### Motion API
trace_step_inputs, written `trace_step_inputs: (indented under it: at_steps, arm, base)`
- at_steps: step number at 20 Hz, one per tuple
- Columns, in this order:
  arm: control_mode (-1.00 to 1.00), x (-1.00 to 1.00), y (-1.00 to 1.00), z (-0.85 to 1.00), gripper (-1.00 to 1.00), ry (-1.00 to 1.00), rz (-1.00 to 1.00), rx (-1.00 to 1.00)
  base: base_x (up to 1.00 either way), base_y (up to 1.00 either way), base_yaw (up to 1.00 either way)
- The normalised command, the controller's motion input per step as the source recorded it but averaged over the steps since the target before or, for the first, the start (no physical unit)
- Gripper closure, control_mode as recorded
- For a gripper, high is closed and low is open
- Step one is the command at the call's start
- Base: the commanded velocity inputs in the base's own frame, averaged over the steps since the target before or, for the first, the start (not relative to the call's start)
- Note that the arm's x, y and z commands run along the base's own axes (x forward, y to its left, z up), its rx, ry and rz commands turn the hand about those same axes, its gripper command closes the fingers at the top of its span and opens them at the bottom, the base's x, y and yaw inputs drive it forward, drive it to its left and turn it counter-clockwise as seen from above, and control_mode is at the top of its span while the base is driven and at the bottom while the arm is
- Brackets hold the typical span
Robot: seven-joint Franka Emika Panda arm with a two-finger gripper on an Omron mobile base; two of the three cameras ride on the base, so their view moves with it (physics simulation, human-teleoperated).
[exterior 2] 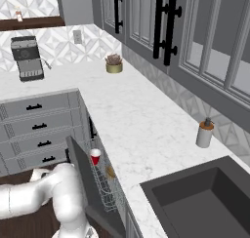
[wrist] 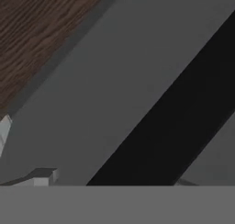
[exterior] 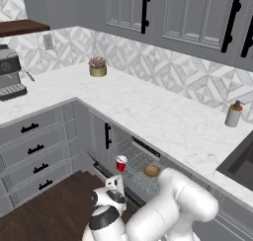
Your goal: Pick up the cup and bowl from the counter, place them in the dishwasher, and close the dishwasher door.
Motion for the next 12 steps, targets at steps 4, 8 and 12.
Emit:
trace_step_inputs:
  at_steps: [4,8,12]
  arm:
    - [-1.0,0.99,-0.83,0.0,-1.0,-0.22,-0.18,-0.45]
    - [-1.0,0.93,-0.74,0.0,-1.0,-0.26,-0.19,-0.5]
    - [-1.0,0.92,-0.68,0.0,-1.0,-0.28,-0.2,-0.52]
  base:
    - [0.0,0.0,0.0]
    - [0.0,0.0,0.0]
    - [0.0,0.0,0.0]
